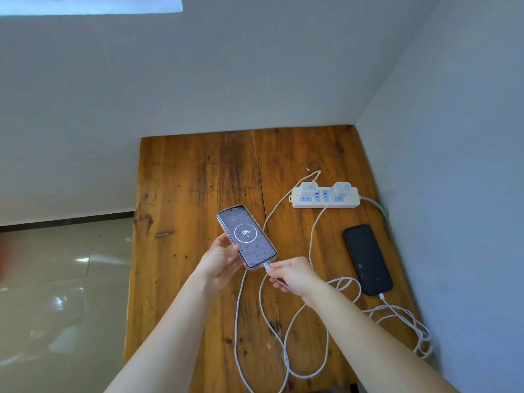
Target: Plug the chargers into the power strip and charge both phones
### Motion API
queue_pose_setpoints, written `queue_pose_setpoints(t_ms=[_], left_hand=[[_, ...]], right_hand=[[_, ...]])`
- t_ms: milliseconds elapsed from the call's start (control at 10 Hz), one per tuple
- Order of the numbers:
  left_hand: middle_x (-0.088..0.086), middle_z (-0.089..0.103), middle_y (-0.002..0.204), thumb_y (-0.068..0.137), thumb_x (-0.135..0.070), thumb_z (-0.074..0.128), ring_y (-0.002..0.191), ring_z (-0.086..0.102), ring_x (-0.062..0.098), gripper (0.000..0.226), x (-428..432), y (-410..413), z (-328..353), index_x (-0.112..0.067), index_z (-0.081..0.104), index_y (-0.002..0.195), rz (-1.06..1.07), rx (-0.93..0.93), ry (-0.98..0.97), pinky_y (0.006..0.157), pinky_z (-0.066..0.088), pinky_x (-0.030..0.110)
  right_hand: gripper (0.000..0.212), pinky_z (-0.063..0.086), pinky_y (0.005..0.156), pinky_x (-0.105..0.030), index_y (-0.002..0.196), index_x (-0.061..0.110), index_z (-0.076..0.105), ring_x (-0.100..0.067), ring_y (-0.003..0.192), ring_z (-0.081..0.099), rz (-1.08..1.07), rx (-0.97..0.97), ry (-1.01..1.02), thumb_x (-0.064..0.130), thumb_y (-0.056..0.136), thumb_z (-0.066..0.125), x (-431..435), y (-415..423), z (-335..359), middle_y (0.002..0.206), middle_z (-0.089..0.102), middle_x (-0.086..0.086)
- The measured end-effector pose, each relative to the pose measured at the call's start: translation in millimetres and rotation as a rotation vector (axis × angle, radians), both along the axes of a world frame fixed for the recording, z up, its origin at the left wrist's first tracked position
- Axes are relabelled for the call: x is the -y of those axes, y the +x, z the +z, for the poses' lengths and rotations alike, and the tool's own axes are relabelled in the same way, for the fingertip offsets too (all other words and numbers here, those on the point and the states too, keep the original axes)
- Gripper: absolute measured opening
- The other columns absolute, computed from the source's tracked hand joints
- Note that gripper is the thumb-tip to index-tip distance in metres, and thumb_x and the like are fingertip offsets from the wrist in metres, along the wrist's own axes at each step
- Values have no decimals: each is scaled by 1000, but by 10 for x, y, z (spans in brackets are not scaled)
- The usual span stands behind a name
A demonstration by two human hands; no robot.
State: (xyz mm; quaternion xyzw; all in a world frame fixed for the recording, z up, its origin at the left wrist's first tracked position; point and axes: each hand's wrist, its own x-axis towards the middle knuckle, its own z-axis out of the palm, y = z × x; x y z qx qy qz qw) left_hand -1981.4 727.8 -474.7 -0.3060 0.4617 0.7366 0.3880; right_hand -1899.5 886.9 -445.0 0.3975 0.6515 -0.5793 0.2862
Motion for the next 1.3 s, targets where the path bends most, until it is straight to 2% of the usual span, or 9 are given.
queue_pose_setpoints(t_ms=[200, 300, 400, 600, 700, 900, 1100, 1200, 1300], left_hand=[[15, 67, 114, 88, 13, 47, 102, 66, 28, 61, 90, -239, -154, -16, 36, 141, -31, -17, -55, 71, 55, 38], [12, 70, 106, 87, 11, 50, 95, 69, 24, 66, 149, -381, -218, -15, 32, 145, -30, -31, -94, 72, 55, 38], [12, 70, 105, 88, 11, 49, 89, 70, 22, 63, 187, -500, -284, -14, 33, 144, -36, -38, -137, 68, 58, 37], [13, 67, 110, 91, 7, 49, 97, 67, 26, 53, 187, -569, -416, -9, 36, 140, -77, -74, -235, 74, 56, 40], [16, 66, 110, 90, 3, 54, 96, 67, 26, 36, 196, -523, -484, -5, 45, 125, -58, -84, -321, 75, 56, 38], [13, 66, 102, 85, -5, 66, 89, 65, 19, 20, 201, -414, -524, -6, 58, 104, -105, -169, -590, 66, 54, 26], [10, 65, 109, 87, -7, 62, 97, 60, 19, 24, 273, -263, -466, -9, 63, 111, -182, -204, -615, 77, 52, 28], [9, 62, 121, 90, -13, 58, 109, 58, 23, 31, 276, -102, -373, -11, 60, 121, -367, -371, -758, 88, 50, 35], [7, 50, 136, 90, -16, 55, 122, 49, 25, 42, 347, 232, -329, -14, 52, 132, -657, -663, -1055, 96, 44, 37]], right_hand=[[23, 50, 59, -21, 108, 9, 66, -12, 67, 62, 76, -15, 35, 10, 85, 65, 142, -173, -175, 85, 69, -5], [27, 55, 73, -31, 109, 10, 66, -17, 77, 65, 276, -43, 141, 13, 83, 67, 208, -228, -275, 97, 68, -6], [22, 54, 71, -33, 105, 15, 69, -20, 81, 65, 498, -65, 268, 17, 83, 65, 240, -250, -351, 99, 68, -5], [36, 50, 55, -28, 128, 24, 54, -15, 63, 60, 585, -132, 364, 21, 92, 54, 255, -241, -457, 89, 62, 4], [39, 48, 61, -28, 133, 25, 50, -17, 70, 56, 638, -134, 390, 17, 94, 50, 303, -240, -508, 114, 65, -5], [52, 57, 71, -38, 136, 27, 45, -24, 83, 62, 669, -74, 399, 2, 90, 46, 397, -204, -545, 130, 57, -8], [50, 54, 71, -35, 138, 23, 43, -24, 85, 62, 653, -99, 413, 7, 91, 43, 407, -130, -518, 130, 57, -8], [42, 53, 84, -36, 134, 20, 49, -24, 104, 60, 608, -135, 421, 17, 92, 48, 412, -80, -410, 131, 58, -5], [35, 49, 85, -30, 124, 18, 59, -20, 107, 58, 417, -214, 433, 26, 90, 55, 396, -31, -265, 124, 62, -2]])
